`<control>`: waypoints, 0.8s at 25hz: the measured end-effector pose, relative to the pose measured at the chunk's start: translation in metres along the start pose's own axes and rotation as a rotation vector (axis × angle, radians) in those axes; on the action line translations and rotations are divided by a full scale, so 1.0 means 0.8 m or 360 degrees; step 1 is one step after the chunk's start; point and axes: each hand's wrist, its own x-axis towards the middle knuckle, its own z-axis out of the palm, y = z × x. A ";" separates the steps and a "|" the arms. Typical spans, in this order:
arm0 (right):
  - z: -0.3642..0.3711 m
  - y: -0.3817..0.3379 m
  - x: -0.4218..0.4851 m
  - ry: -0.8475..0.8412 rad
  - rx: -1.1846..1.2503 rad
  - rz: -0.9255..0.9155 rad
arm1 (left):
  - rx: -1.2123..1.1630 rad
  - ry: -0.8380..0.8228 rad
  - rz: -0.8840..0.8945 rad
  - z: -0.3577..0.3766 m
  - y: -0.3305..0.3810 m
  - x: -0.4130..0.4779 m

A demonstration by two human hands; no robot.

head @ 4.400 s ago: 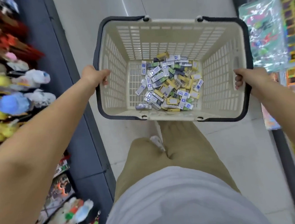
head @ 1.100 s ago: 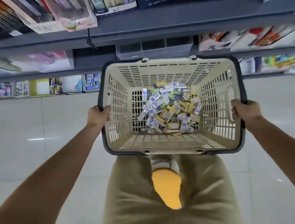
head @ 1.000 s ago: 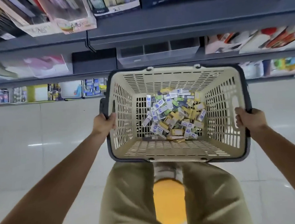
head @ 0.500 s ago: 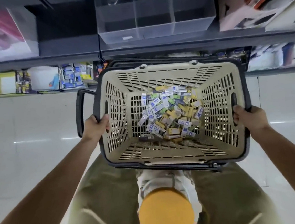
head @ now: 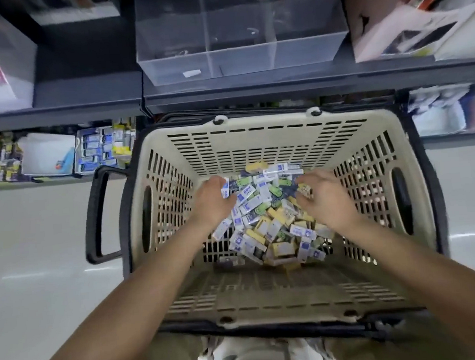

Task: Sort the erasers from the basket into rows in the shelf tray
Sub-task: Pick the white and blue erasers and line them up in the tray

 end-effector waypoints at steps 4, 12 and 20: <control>0.070 0.011 0.057 -0.0299 -0.0026 0.0121 | 0.0318 -0.0170 -0.0250 0.036 -0.038 0.090; 0.094 -0.013 0.090 -0.0419 -0.0517 0.0076 | 0.0489 -0.0419 -0.0206 0.025 -0.026 0.104; 0.048 -0.025 0.067 -0.0205 0.0335 -0.0016 | 0.0169 -0.0306 0.0262 -0.016 0.033 0.036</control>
